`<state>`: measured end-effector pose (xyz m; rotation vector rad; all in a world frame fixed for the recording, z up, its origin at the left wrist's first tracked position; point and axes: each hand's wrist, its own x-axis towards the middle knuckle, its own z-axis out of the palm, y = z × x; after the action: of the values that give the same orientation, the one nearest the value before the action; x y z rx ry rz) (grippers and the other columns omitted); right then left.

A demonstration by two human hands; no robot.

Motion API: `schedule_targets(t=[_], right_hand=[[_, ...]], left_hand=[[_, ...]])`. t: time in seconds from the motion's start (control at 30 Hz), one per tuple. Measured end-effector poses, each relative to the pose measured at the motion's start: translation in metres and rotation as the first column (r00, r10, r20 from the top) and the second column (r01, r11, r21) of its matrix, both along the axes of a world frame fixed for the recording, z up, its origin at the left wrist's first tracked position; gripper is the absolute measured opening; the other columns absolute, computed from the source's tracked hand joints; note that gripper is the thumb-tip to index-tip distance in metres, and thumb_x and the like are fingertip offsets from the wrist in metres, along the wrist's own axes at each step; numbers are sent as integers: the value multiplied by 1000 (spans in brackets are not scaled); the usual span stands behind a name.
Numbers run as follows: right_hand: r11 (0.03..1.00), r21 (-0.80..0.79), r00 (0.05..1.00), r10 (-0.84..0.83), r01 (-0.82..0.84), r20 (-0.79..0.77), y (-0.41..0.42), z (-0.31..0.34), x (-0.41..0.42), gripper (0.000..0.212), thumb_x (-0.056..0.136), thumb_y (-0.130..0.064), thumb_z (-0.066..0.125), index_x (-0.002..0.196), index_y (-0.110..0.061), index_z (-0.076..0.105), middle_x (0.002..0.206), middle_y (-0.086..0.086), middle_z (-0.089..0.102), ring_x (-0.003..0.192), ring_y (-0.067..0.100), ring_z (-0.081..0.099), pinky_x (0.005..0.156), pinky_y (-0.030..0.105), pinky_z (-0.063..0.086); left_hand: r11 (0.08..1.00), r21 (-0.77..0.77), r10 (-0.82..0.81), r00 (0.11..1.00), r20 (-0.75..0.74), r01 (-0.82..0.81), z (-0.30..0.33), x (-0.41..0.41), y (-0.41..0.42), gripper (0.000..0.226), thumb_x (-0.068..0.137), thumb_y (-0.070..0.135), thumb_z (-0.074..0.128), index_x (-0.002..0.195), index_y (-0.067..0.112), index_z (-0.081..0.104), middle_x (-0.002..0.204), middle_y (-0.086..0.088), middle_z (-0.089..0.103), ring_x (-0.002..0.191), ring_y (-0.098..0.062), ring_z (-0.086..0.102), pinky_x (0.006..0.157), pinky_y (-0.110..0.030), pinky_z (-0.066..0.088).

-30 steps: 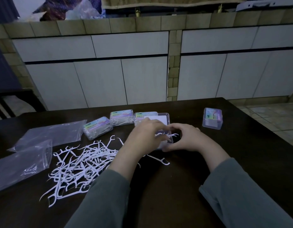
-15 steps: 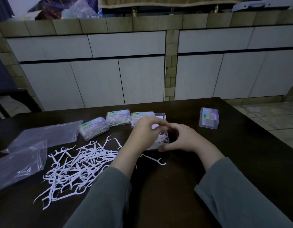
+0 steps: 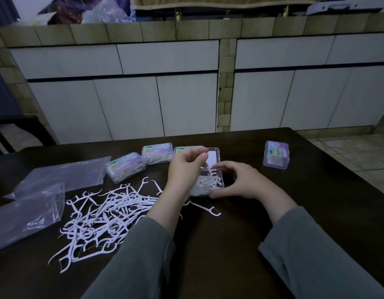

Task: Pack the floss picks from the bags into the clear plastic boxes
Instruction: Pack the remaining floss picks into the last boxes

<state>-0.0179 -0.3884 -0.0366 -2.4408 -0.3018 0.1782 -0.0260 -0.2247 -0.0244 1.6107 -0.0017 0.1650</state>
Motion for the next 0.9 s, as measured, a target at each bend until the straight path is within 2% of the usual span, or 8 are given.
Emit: schedule_targets(t=[0.07,0.13,0.2,0.27,0.37,0.57,0.63,0.9], right_hand=[[1000,0,1000,-7,7,-4,0,-1,1,80,51,-67,80,123,-53,47,137,-14,49,129,17,40,105,49,38],[1000,0,1000,-14,14,-14,-1,-2,1,79,49,-69,79,120,-56,46,135,-15,49,128,18,40,104,49,40],[1000,0,1000,-19,19,-14,-1,-2,1,81,42,-74,77,116,-59,46,127,-20,49,126,19,41,102,48,42],[1000,-1,1000,-28,28,-11,0,-3,2,82,43,-74,77,116,-58,46,123,-22,49,125,18,42,102,47,42],[998,-38,999,-45,45,3,0,-2,1,80,52,-69,80,123,-55,45,130,-18,51,125,19,41,102,46,41],[987,-147,997,-52,59,50,5,8,-11,84,69,-61,76,141,-47,35,148,-10,39,136,24,29,108,41,28],[986,-161,998,-42,49,47,6,10,-13,83,71,-60,75,142,-46,34,150,-9,38,136,23,29,108,40,27],[984,-171,997,-42,51,61,7,9,-13,83,71,-61,74,142,-46,35,151,-9,37,138,21,29,110,42,24]], left_hand=[[995,100,1,1000,-25,1,2,-1,6,12,90,17,66,97,23,71,80,7,71,69,-2,65,55,-14,46],[941,337,2,1000,-8,1,5,-2,14,9,88,22,68,96,25,71,82,9,71,72,0,65,60,-18,48],[799,601,-25,1000,18,9,8,-4,25,6,86,26,70,91,29,71,86,10,70,81,-3,63,70,-23,51],[683,727,-66,997,-31,67,10,-5,36,5,85,29,71,89,32,70,90,11,68,86,-4,61,78,-28,53],[647,759,-86,996,-19,70,10,-5,46,6,86,32,69,92,34,71,98,13,67,91,-3,59,84,-33,53],[699,713,61,998,19,-56,-4,3,52,34,90,34,64,123,24,63,114,4,66,99,-10,58,85,-30,48],[704,710,67,998,-17,-35,-8,5,50,31,90,32,65,118,21,67,111,1,69,100,-12,60,87,-31,50],[787,608,108,994,29,-104,1,2,57,9,87,32,69,92,26,71,86,11,65,83,-3,56,61,-19,39]])
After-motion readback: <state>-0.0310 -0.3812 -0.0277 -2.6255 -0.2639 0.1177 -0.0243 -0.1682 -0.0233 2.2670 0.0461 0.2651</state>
